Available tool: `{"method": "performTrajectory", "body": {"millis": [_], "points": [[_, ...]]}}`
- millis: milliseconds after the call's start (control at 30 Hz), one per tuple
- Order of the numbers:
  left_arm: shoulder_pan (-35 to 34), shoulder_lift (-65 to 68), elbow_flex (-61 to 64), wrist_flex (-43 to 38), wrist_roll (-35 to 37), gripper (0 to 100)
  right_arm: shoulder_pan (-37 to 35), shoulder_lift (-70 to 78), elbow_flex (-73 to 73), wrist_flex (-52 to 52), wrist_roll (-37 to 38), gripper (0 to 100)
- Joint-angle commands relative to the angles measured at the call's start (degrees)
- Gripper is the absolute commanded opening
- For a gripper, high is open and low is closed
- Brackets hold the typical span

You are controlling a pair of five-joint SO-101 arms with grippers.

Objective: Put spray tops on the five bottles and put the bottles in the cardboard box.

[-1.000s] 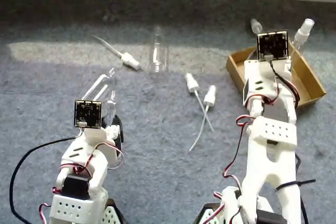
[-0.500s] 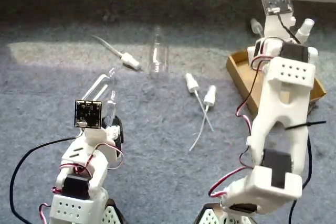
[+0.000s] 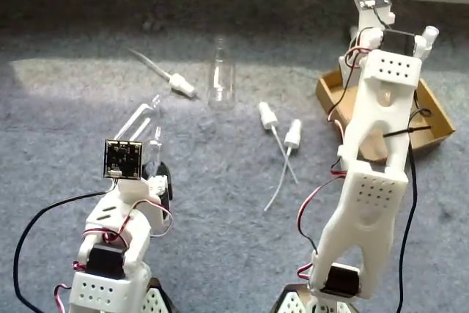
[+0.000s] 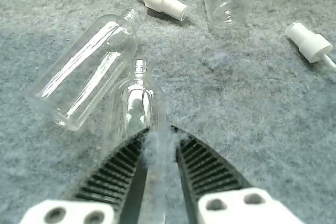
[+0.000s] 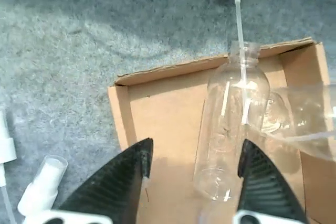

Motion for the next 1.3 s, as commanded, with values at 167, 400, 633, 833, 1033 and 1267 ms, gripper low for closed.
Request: {"method": "performTrajectory", "body": {"millis": [167,400,633,833,1033,1267], "points": [[-0.13,-0.40,1.27,-0.26,-0.97,1,-0.31,3.56,-12.88,1.71,0.88,22.9],[-0.04,-0.40,1.27,-0.35,-0.97,1,-4.62,1.36,-21.05,13.32,-1.67,23.0],[-0.48,-0.40,1.10,-0.26,-0.97,1,-8.22,-1.27,-19.38,13.32,-5.89,23.0],[-3.82,-0.40,0.40,-0.09,-4.22,1,-13.85,-4.79,-15.87,13.32,-12.31,23.0],[-13.32,-0.40,-4.26,3.96,-9.23,1,-22.64,-9.27,-9.71,13.32,-16.70,23.0],[-21.93,-0.40,-7.34,5.10,-9.32,1,-30.37,-7.25,-6.99,11.47,-18.11,23.0]]}}
